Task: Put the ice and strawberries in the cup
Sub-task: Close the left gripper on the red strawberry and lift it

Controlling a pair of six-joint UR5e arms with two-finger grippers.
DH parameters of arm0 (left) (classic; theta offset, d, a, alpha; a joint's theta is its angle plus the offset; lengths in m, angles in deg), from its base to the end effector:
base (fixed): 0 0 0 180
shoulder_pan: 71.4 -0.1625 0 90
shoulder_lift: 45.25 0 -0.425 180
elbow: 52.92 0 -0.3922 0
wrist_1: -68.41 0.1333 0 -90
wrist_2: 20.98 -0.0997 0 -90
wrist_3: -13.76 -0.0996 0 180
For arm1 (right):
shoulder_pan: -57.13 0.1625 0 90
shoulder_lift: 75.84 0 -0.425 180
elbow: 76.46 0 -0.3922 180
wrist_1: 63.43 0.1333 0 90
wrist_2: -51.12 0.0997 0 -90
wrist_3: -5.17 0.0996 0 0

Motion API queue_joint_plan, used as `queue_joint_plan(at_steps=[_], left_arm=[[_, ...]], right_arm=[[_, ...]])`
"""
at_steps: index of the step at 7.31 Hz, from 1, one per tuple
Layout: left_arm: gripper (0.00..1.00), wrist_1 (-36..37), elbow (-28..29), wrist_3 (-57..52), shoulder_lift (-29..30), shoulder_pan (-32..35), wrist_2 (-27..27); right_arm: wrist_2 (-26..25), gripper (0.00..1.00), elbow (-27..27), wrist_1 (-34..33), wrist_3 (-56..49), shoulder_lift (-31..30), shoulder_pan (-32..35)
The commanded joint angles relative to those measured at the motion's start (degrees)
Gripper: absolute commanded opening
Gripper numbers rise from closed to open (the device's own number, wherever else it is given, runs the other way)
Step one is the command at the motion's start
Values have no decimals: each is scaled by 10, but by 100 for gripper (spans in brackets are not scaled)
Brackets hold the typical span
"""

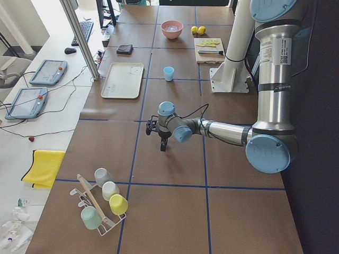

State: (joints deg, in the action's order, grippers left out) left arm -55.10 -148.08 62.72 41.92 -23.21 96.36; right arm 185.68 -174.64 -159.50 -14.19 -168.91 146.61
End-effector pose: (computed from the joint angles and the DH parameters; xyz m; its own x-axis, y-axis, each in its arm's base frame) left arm 0.2704 -0.4337 0.5844 0.7246 0.0647 -0.6861 0.0093 0.9946 0.1036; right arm 0.0592 -0.4669 0.6246 0.6693 -0.3265 0.6674 0.2448 0.9450 0.2168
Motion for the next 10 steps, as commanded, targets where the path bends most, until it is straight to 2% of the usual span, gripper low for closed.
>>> queue_joint_plan(at_steps=[1, 2, 4, 5, 6, 7, 8, 10], left_arm=[[21, -7, -1, 16, 0, -1, 2], [3, -13, -5, 16, 0, -1, 2], [0, -14, -14, 14, -1, 1, 1], [0, -8, -42, 14, -8, 3, 7], [0, 7, -84, 13, -27, 6, 52], [0, 41, -132, 11, -35, 24, 83], [0, 104, -189, 10, -36, 40, 84], [0, 273, -312, -16, -29, 43, 80]], right_arm=[[0, 100, -1, 0, 0, 0, 0], [0, 100, -1, 0, 0, 0, 0], [0, 100, -1, 0, 0, 0, 0], [0, 100, -1, 0, 0, 1, 0], [1, 100, -1, 0, 0, 1, 0], [0, 100, -1, 0, 1, -1, 0], [0, 100, 0, 0, 0, -1, 0], [0, 100, -3, 0, 1, -1, 0]])
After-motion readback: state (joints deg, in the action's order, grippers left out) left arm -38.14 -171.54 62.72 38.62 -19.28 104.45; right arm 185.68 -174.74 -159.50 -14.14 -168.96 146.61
